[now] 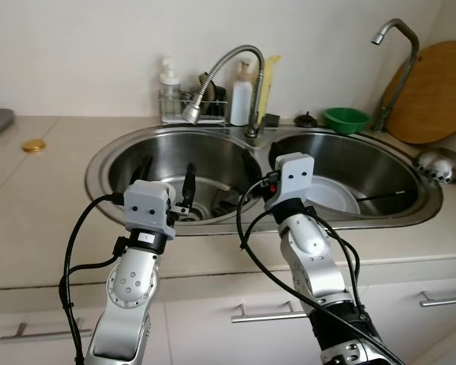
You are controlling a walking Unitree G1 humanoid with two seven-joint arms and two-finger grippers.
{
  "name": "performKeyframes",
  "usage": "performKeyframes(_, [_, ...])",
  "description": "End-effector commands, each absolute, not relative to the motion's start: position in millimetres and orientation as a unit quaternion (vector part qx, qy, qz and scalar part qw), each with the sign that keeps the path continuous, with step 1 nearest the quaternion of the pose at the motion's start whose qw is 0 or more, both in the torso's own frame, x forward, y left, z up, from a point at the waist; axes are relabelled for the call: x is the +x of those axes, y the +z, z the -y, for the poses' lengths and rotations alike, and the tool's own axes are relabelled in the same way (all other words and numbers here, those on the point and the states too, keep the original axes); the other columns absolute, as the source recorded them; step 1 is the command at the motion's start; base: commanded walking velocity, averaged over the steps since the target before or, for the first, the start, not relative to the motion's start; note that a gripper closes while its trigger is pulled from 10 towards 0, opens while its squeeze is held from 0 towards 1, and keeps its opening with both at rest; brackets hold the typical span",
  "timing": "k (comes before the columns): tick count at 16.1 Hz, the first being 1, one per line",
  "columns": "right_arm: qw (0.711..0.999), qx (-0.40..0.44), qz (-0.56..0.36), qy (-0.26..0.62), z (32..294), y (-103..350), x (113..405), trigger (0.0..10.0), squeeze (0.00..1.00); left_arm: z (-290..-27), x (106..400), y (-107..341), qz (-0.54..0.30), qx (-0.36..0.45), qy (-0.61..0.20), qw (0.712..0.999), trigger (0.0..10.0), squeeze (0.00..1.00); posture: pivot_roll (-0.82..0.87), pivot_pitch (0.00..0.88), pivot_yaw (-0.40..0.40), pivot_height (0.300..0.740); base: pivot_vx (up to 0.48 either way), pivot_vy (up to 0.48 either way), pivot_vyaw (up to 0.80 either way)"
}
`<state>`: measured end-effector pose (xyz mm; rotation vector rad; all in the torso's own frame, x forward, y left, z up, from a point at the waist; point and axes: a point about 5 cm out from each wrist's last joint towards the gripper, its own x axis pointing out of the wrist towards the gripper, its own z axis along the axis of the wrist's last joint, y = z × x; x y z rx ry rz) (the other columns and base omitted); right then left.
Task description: Kitchen organization
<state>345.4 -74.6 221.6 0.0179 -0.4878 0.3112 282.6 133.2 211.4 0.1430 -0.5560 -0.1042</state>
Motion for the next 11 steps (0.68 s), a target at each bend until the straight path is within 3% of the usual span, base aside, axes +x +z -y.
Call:
performKeyframes(1, [0.952, 0.018, 0.262, 0.158, 73.2, 229.0, 341.9, 10.0, 0.00, -131.9, 282.2, 214.1, 0.281, 0.079, -0.054, 0.955, 10.0, 0.00, 0.02, 0.000, -0.043, 0.736, 0.000, 0.000, -0.80])
performKeyframes(5, [0.950, 0.023, 0.266, 0.160, 72.5, 229.7, 340.9, 10.0, 0.00, -130.7, 282.0, 215.1, 0.284, 0.088, -0.058, 0.953, 10.0, 0.00, 0.02, 0.000, -0.041, 0.736, 0.000, 0.000, -0.80])
performKeyframes(10, [0.950, 0.026, 0.267, 0.159, 73.3, 228.9, 339.9, 10.0, 0.00, -129.7, 280.6, 213.6, 0.283, 0.084, -0.061, 0.953, 10.0, 0.00, 0.02, 0.000, -0.041, 0.736, 0.000, 0.000, 0.00])
performKeyframes(11, [0.950, 0.025, 0.267, 0.158, 73.7, 228.8, 340.1, 10.0, 0.00, -128.9, 280.4, 213.5, 0.284, 0.086, -0.063, 0.953, 10.0, 0.00, 0.02, 0.000, -0.040, 0.736, 0.000, 0.000, -0.80])
